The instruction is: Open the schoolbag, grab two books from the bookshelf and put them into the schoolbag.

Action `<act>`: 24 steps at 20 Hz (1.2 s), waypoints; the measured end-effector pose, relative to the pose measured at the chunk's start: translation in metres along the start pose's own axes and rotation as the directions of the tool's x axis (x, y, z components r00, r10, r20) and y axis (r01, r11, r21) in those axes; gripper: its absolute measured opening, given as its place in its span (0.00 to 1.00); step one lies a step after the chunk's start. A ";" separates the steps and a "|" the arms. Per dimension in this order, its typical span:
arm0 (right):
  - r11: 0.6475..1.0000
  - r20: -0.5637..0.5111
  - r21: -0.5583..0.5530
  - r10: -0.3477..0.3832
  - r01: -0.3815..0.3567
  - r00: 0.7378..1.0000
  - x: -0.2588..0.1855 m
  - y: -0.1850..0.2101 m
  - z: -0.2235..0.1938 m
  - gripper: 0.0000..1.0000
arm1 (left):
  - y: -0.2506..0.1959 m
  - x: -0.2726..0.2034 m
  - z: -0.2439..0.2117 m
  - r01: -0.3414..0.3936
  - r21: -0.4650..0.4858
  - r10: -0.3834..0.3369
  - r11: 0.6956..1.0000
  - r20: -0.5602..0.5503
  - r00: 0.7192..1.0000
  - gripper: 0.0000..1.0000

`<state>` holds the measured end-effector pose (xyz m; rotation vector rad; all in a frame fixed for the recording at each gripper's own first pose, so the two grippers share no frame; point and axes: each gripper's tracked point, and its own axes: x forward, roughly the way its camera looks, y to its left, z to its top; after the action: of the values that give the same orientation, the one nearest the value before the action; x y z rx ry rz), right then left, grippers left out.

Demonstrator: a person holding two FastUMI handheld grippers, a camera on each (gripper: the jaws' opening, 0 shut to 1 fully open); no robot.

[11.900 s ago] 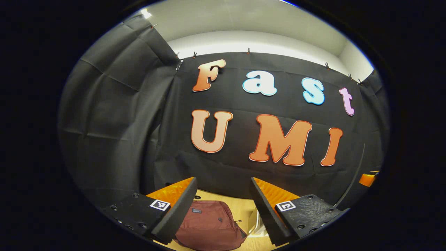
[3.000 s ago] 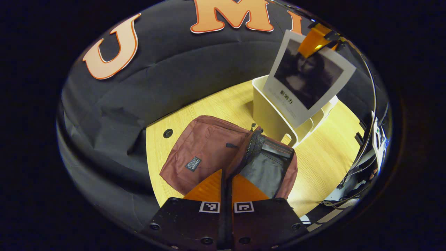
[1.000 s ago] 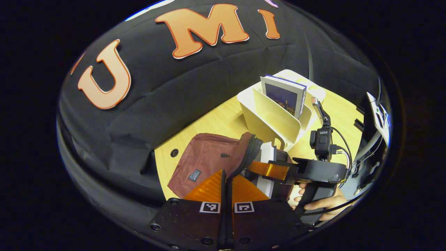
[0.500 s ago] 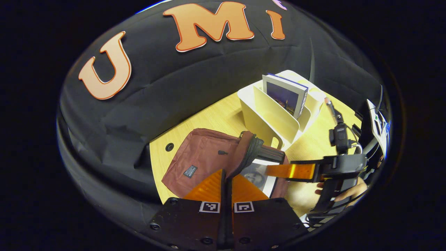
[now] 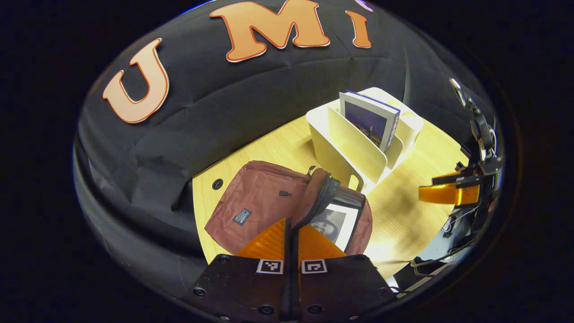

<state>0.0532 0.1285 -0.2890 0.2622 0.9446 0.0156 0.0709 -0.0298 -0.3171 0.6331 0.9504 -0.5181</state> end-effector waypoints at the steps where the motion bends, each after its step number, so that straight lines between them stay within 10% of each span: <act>1: 0.998 -0.007 -0.056 0.001 -0.001 1.000 -0.010 0.000 0.009 0.98 | 0.000 0.000 -0.002 0.002 -0.010 -0.002 1.000 -0.003 1.000 0.01; 9: 0.930 -0.013 -0.366 -0.053 0.045 0.999 -0.032 0.017 0.126 0.98 | -0.001 0.007 -0.008 0.005 -0.069 -0.006 0.998 -0.024 1.000 0.01; 15: 0.921 -0.056 -0.376 -0.128 0.098 0.990 0.015 0.024 0.208 0.98 | 0.006 0.011 -0.008 0.005 -0.088 -0.008 0.996 -0.032 0.999 0.01; 24: 0.927 -0.231 -0.352 -0.220 0.129 0.948 0.107 0.020 0.199 0.99 | 0.015 0.013 -0.008 -0.001 -0.104 -0.005 0.995 -0.051 0.999 0.01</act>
<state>0.2780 0.1185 -0.2586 -0.1449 1.2134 0.0456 0.0823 -0.0150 -0.3281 0.5538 1.0197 -0.4528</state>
